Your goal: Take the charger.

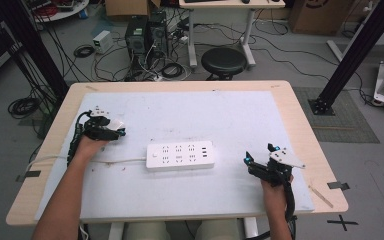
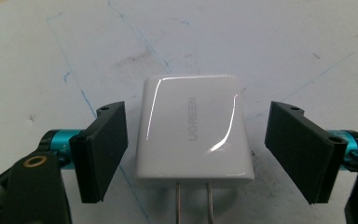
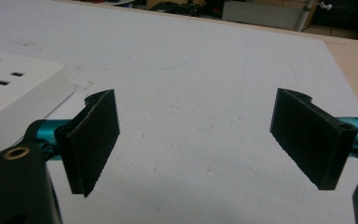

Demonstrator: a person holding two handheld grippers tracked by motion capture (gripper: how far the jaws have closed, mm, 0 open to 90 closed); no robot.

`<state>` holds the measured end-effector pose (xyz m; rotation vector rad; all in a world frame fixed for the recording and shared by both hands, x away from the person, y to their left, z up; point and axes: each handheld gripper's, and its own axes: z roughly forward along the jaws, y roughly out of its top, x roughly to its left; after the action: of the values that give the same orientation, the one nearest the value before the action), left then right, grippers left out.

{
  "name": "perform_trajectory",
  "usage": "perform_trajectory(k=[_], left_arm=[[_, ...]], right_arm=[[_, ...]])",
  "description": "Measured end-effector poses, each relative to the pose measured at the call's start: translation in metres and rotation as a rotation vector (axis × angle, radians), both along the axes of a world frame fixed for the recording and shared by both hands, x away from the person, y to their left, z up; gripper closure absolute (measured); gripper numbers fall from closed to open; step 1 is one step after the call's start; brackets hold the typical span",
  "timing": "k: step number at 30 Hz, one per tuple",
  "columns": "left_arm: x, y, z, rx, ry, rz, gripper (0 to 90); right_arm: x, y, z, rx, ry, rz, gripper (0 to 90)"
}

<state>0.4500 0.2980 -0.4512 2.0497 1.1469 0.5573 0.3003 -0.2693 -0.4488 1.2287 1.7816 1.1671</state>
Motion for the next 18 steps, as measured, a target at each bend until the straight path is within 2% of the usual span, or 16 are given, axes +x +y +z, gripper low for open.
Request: perform_trajectory(k=[4, 9, 14, 16, 18], left_arm=[[0.0005, 0.0002, -0.0009, -0.018, 0.0, 0.005, 23.8], [0.0005, 0.0004, -0.0007, -0.017, 0.003, -0.001, 28.3], [-0.0003, 0.0009, 0.0, -0.03, 0.016, 0.003, 34.2], [-0.0011, 0.0015, 0.0012, -0.027, 0.014, 0.007, 41.8], [-0.0015, 0.0005, 0.0018, -0.022, 0.015, 0.013, 42.3]], right_arm=[[0.0002, 0.0, 0.0, 0.0, 0.003, 0.0, 16.0], [0.0003, 0.0, 0.0, 0.0, 0.004, 0.0, 16.0], [0.0003, 0.0, 0.0, 0.001, 0.004, 0.001, 16.0], [0.0003, -0.0001, 0.0, 0.0, 0.004, 0.002, 16.0], [0.0004, -0.0002, 0.0, 0.001, 0.003, 0.003, 16.0]])
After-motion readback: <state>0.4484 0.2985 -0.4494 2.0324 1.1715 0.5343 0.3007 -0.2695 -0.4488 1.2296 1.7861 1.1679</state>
